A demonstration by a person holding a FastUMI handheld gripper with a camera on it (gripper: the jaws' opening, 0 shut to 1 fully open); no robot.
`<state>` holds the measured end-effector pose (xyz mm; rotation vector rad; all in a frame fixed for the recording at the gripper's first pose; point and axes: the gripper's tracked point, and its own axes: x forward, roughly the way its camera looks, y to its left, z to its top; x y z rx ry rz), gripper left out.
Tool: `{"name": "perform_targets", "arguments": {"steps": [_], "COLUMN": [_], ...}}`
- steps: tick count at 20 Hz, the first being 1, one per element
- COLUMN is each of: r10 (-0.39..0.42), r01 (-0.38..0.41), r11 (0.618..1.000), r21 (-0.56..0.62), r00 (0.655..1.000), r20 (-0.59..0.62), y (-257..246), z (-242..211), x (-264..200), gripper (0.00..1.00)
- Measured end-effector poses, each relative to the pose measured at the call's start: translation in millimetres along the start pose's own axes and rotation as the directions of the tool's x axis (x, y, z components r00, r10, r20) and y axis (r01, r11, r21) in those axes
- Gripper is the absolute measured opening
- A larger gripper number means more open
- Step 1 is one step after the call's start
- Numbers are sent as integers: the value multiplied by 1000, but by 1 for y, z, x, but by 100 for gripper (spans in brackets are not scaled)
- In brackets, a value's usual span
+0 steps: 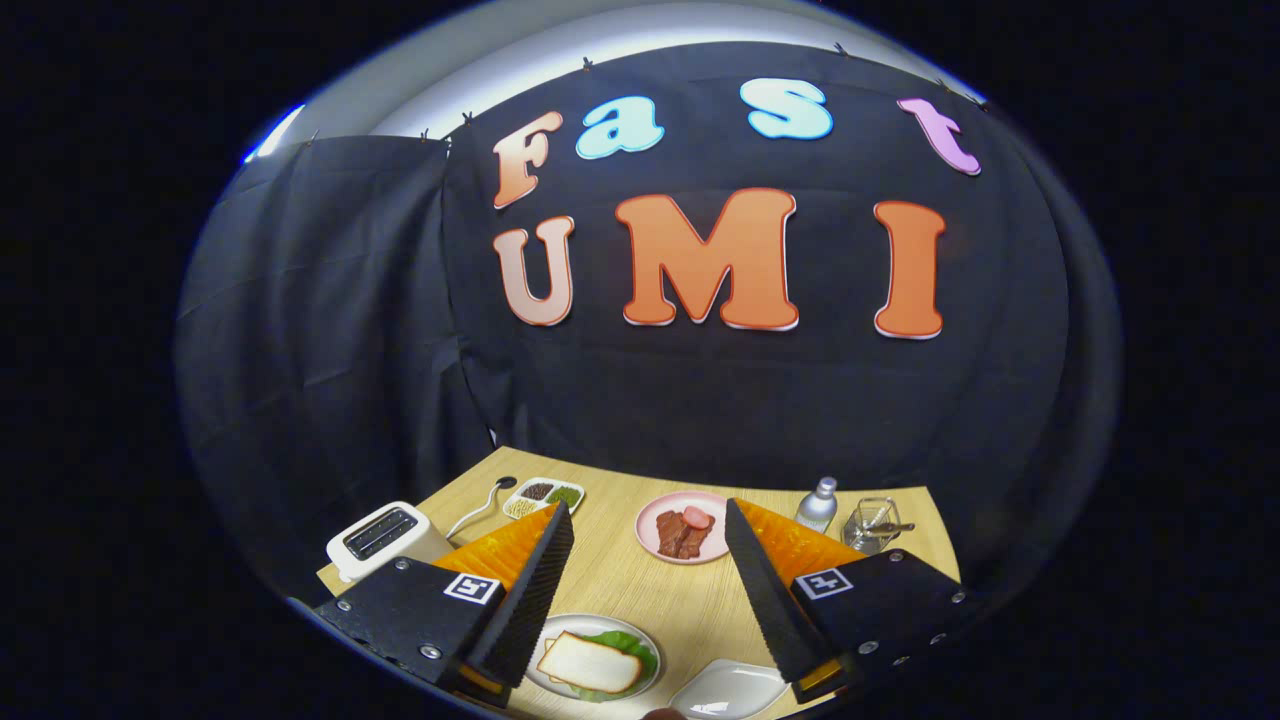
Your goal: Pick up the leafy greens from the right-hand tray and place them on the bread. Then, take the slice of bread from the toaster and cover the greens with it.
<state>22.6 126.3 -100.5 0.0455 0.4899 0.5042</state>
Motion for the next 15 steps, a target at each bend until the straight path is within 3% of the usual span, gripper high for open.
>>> {"name": "perform_targets", "arguments": {"steps": [5,10,15], "r10": [-90,-217,-260], "r01": [101,262,332], "r11": [994,963,942], "r21": [-48,-57,-54], "r00": [976,886,819], "r20": [198,409,511], "y": [-9,-30,-34], "z": [77,136,160], "x": [-27,-66,-97], "gripper": [96,98,98]}}
